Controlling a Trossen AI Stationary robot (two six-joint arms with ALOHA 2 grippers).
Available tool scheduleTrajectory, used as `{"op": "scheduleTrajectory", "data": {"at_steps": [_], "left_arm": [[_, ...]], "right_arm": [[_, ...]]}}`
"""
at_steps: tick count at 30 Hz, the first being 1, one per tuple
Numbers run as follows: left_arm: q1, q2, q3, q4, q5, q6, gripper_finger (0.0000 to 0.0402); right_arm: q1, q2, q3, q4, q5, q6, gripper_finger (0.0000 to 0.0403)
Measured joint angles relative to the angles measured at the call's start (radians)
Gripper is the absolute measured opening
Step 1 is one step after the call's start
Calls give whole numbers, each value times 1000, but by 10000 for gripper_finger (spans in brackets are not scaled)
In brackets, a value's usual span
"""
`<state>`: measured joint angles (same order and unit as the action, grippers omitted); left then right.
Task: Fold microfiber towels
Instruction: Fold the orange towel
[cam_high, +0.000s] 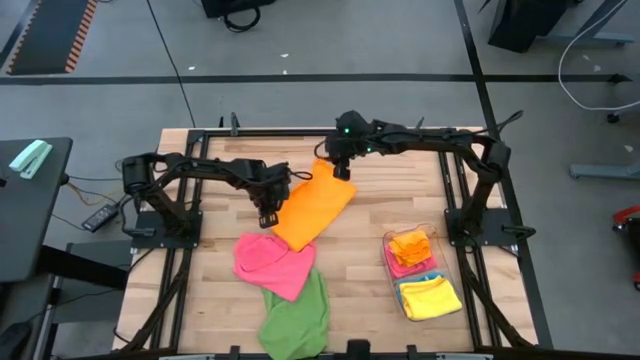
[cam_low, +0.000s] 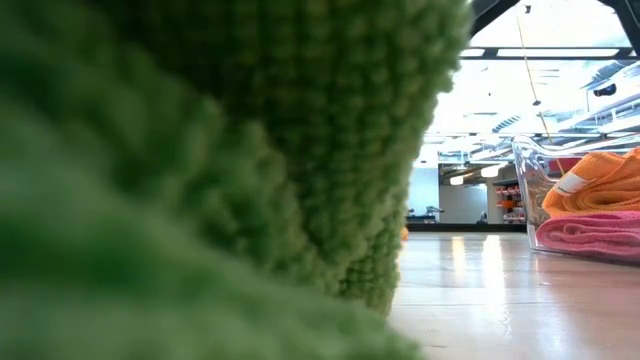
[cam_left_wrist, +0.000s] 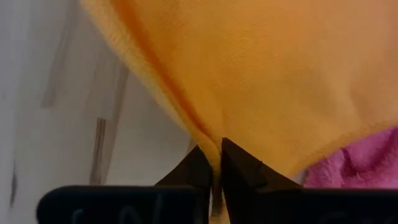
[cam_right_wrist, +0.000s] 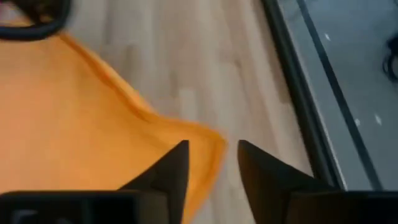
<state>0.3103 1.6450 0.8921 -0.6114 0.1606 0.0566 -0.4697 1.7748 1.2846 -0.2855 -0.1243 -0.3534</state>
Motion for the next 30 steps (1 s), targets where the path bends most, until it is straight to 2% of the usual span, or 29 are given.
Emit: {"op": "scheduleTrajectory", "data": {"at_steps": [3, 5, 8, 10, 16, 19, 24, 30], "left_arm": [[0, 11, 0, -15, 0, -20, 34], [0, 11, 0, -27, -1, -25, 27], [1, 11, 0, -28, -6, -26, 20], [1, 10, 0, -27, -32, -36, 22], [0, 2, 0, -46, -140, -35, 80], [0, -20, 1, -66, -174, -12, 120], [0, -83, 0, -93, -247, -10, 176], [0, -181, 1, -88, -250, 10, 214]], "right_arm": [[-40, -4, 1, -14, -16, 54, 176], [-61, -4, 1, -35, -90, 80, 189], [-54, -4, 1, -66, -211, 85, 198], [-31, -3, -9, -58, -223, 94, 198], [49, -1, -99, 58, -221, 161, 193], [83, 0, -145, 137, -182, 267, 193], [154, 0, -202, 181, -10, 351, 194], [225, 0, -253, 244, 67, 433, 194]]}}
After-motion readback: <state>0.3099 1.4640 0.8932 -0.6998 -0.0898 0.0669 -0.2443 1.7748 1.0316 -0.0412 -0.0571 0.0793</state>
